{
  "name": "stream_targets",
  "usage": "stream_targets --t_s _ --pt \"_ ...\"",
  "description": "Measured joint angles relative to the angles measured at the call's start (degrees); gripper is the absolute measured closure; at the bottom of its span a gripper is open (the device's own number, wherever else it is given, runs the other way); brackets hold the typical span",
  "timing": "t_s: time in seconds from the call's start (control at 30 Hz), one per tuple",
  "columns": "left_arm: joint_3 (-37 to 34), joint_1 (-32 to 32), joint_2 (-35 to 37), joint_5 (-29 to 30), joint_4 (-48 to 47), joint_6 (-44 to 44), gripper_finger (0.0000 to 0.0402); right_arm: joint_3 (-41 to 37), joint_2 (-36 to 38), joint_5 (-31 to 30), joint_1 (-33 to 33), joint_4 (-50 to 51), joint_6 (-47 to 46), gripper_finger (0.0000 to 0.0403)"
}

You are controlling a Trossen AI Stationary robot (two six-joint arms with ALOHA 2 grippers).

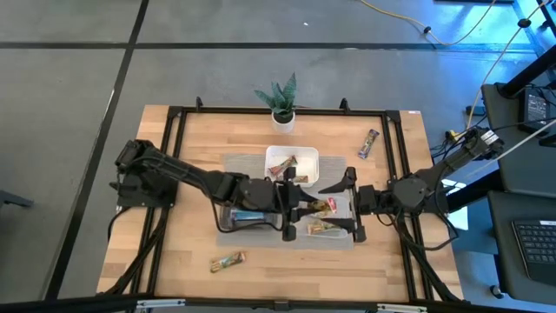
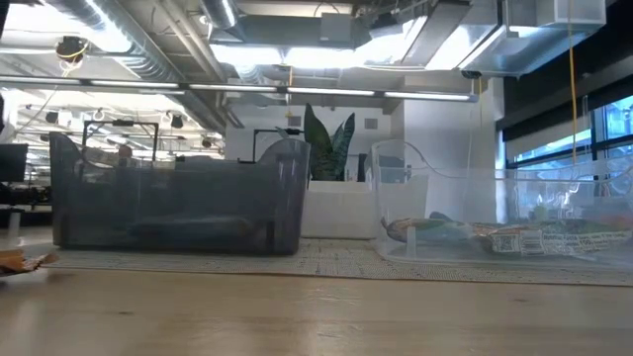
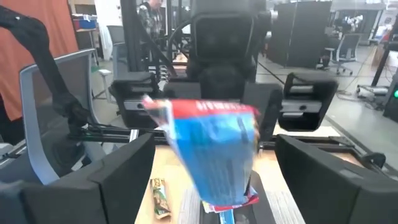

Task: Pick and place Granola Bars by type
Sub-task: Put the red granola bar into the white bin

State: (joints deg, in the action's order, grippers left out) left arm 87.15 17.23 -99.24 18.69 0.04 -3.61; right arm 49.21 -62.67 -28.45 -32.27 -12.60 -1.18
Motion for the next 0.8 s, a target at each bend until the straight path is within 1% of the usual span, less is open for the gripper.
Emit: stream_targets --t_s 0.1,0.2,0.27,0.47,0.6,0.7,0.8 --pt "0.0 -0.8 0.0 -2.3 2.7 1.3 0.0308 0.0 -0.1 0.0 0.2 0.3 -0.4 0.0080" --pt "0.0 -1.0 0.1 -4.3 3.8 2.9 0.0308 0.0 -0.1 -0.7 0.3 -0.1 0.0 0.0102" --pt "0.0 -1.2 0.1 -5.1 3.7 3.4 0.0308 0.0 -0.1 -0.8 0.6 0.0 0.1 0.0124" --pt "0.0 -1.3 0.1 -4.9 3.6 3.4 0.0308 0.0 -0.1 -0.8 0.7 -0.1 1.5 0.0197" --pt "0.0 -1.2 0.1 -4.9 3.5 3.4 0.0308 0.0 -0.1 0.4 0.6 -0.1 1.5 0.0238" --pt "0.0 -1.2 0.1 -4.8 3.2 3.4 0.0308 0.0 -0.1 0.5 0.6 0.0 1.5 0.0257" --pt "0.0 -1.2 0.1 -4.7 3.2 3.1 0.0308 0.0 -0.1 0.8 0.6 0.0 1.4 0.0263"
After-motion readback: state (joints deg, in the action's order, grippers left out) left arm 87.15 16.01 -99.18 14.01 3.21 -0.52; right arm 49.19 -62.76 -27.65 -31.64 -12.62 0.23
